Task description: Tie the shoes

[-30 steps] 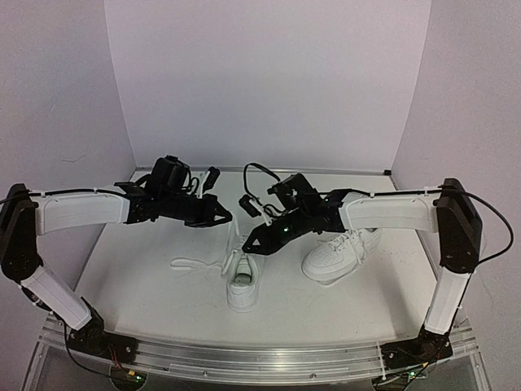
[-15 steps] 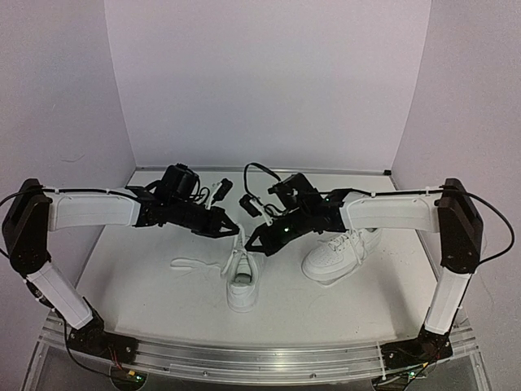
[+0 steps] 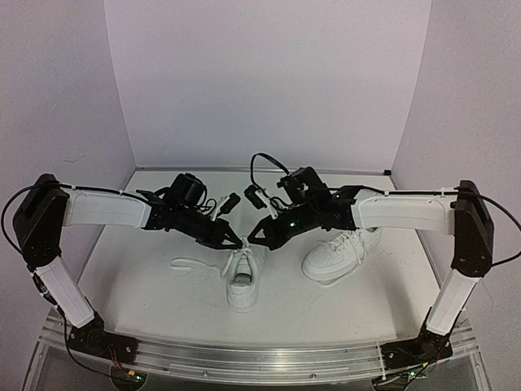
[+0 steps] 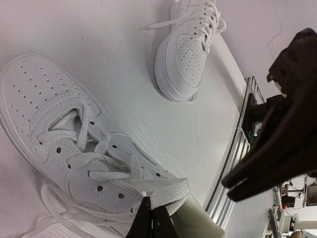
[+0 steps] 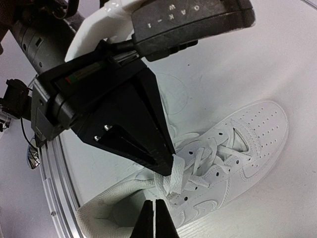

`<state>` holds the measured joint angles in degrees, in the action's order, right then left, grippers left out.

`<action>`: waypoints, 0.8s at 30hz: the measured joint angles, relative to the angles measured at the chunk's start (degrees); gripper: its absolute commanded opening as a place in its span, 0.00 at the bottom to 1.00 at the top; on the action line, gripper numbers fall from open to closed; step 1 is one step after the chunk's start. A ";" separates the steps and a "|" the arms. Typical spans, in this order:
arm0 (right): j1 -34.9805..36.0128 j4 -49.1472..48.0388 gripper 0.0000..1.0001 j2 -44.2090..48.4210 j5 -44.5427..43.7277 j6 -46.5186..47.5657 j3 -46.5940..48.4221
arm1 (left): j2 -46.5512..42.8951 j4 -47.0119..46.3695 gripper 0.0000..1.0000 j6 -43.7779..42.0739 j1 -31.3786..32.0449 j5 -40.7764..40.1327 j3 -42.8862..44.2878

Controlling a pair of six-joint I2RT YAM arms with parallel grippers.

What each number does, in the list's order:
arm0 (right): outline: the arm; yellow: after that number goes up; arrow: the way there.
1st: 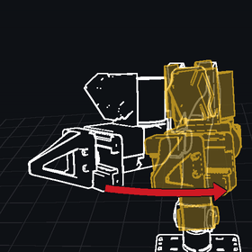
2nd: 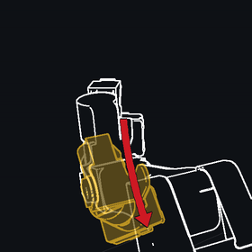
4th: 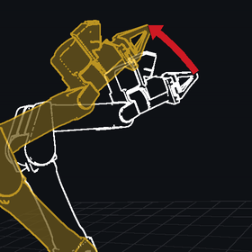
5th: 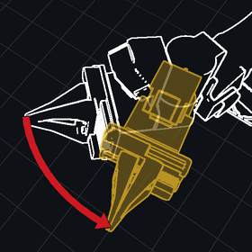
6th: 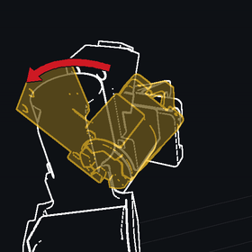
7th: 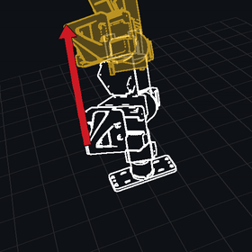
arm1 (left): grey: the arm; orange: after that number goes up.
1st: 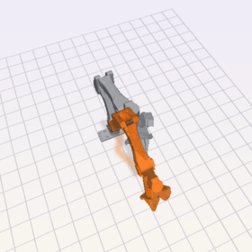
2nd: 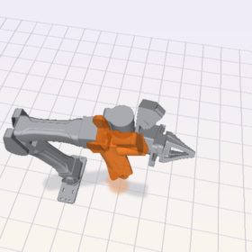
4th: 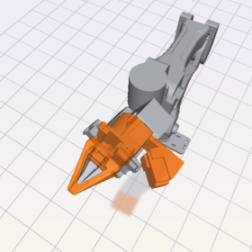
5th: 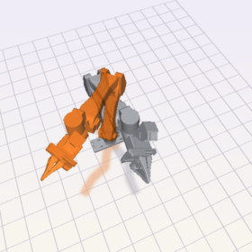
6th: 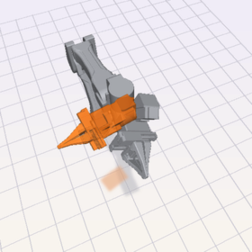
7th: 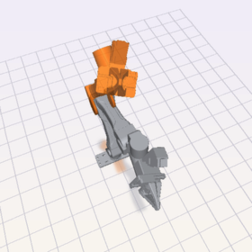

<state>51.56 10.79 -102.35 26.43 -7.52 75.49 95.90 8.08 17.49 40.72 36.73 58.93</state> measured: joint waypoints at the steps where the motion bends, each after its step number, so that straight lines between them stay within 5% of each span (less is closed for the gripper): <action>1: -0.01 -0.03 0.29 0.00 0.02 0.10 -0.11 | 0.00 0.15 0.00 -0.13 0.04 0.19 0.01; 4: 0.02 0.02 0.39 0.00 0.14 0.21 -0.37 | -0.01 0.68 0.00 -0.11 0.11 0.42 0.01; 24: 0.98 7.96 0.34 -6.84 -1.09 5.00 9.35 | -7.65 6.18 0.00 5.26 -5.62 -14.95 1.89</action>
<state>52.53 18.75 -109.19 25.34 -2.53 84.85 88.25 14.26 22.76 35.09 21.78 60.82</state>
